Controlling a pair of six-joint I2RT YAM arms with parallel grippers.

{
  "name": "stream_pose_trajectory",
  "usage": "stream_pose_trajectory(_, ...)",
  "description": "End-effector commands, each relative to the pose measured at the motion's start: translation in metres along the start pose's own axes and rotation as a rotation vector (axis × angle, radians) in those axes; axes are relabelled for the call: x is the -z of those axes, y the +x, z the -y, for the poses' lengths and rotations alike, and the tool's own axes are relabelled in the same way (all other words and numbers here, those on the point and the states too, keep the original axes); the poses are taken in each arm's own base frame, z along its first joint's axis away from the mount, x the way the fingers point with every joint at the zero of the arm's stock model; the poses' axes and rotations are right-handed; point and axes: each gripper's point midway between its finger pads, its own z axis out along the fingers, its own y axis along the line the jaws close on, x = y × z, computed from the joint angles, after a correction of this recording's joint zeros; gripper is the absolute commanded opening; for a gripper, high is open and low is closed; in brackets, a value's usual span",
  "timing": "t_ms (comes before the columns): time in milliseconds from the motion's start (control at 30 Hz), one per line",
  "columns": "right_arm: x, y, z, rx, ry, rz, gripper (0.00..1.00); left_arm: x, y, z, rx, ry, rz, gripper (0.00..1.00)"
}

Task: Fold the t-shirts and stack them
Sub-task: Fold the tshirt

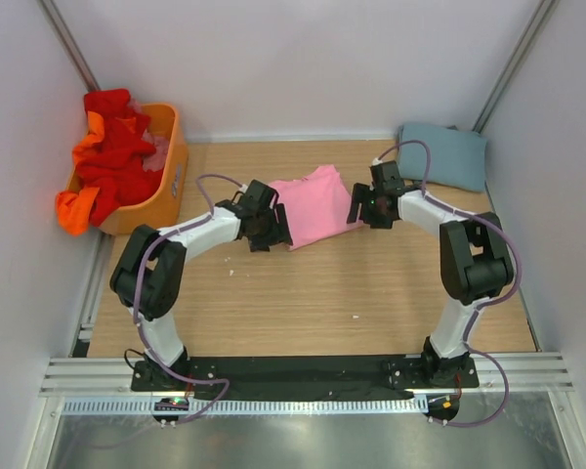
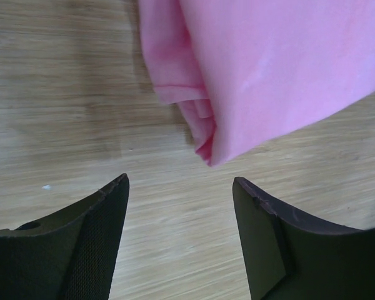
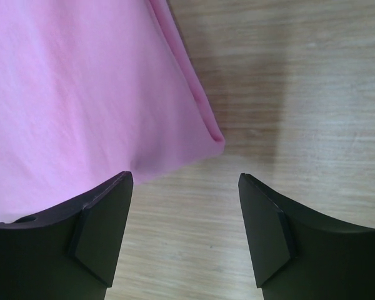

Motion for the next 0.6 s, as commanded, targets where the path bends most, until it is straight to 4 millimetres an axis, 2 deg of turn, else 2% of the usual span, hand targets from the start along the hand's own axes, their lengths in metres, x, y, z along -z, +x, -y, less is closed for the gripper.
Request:
stream_pose_trajectory(0,-0.009,-0.027,-0.007,0.022,-0.011,0.077,0.75,0.005,-0.018,0.034,0.007,0.094,0.109,0.69)
stream_pose_trajectory(200,-0.024,-0.025,0.0,0.004,-0.031,0.066,0.75,-0.002,-0.025,0.043,0.006,0.102,0.14,0.67)
stream_pose_trajectory(333,-0.034,-0.017,0.002,-0.011,-0.053,0.043,0.7,-0.021,-0.023,0.039,0.004,0.07,0.124,0.59)
stream_pose_trajectory(367,-0.035,-0.014,0.001,-0.008,-0.061,0.036,0.66,-0.025,-0.024,0.039,0.005,0.071,0.125,0.47)
stream_pose_trajectory(433,-0.038,-0.009,0.003,-0.016,-0.065,0.03,0.59,-0.031,-0.023,0.042,0.005,0.077,0.126,0.34)
stream_pose_trajectory(467,-0.039,-0.003,0.003,-0.015,-0.071,0.019,0.5,-0.036,-0.022,0.041,0.005,0.074,0.118,0.29)
stream_pose_trajectory(533,-0.038,0.0,0.003,-0.019,-0.077,0.014,0.38,-0.04,-0.021,0.044,-0.001,0.08,0.114,0.17)
stream_pose_trajectory(567,-0.037,0.002,0.002,-0.02,-0.08,0.01,0.26,-0.04,-0.021,0.045,-0.006,0.082,0.114,0.02)
